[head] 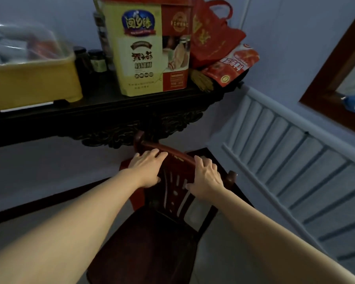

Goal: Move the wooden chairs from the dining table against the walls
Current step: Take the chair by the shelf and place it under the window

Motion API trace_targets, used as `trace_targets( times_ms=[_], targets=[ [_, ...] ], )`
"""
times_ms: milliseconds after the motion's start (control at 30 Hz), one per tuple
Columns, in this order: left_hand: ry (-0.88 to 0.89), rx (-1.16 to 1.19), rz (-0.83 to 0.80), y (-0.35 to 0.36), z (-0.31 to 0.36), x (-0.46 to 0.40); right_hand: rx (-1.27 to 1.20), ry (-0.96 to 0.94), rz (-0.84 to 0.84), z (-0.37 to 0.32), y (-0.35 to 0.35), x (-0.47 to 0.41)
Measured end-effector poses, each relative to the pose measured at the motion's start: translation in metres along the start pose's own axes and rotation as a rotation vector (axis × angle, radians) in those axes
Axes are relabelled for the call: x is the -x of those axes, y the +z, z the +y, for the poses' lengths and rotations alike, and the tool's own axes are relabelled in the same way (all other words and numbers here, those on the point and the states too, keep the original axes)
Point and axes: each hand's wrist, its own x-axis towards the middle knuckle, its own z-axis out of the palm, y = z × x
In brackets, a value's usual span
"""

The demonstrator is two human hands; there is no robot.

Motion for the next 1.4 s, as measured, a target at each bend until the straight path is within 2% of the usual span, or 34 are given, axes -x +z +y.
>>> trace_targets(
  times_ms=[200,333,500,633,867,1167,1400],
  targets=[
    [0.112,-0.041,0.028,0.010,-0.020,-0.069,0.050,0.108,-0.029,-0.007,0.023,-0.055],
    [0.154,-0.080,0.021,0.026,-0.024,-0.099,0.145,0.156,0.071,-0.010,0.037,-0.072],
    [0.171,-0.092,0.210,0.041,-0.025,-0.116,0.176,0.172,0.124,-0.014,0.041,-0.082],
    [0.300,-0.122,0.187,0.035,-0.032,-0.119,0.219,0.134,0.155,-0.015,0.039,-0.084],
    [0.427,-0.228,0.146,0.016,-0.036,-0.094,0.242,-0.084,0.129,-0.014,0.029,-0.055],
    [0.589,-0.315,0.116,-0.008,0.025,-0.056,0.329,-0.160,0.051,0.015,-0.005,0.013],
    [0.715,-0.305,0.092,-0.026,0.114,-0.034,0.338,-0.058,0.046,0.075,-0.039,0.074]
  ],
)
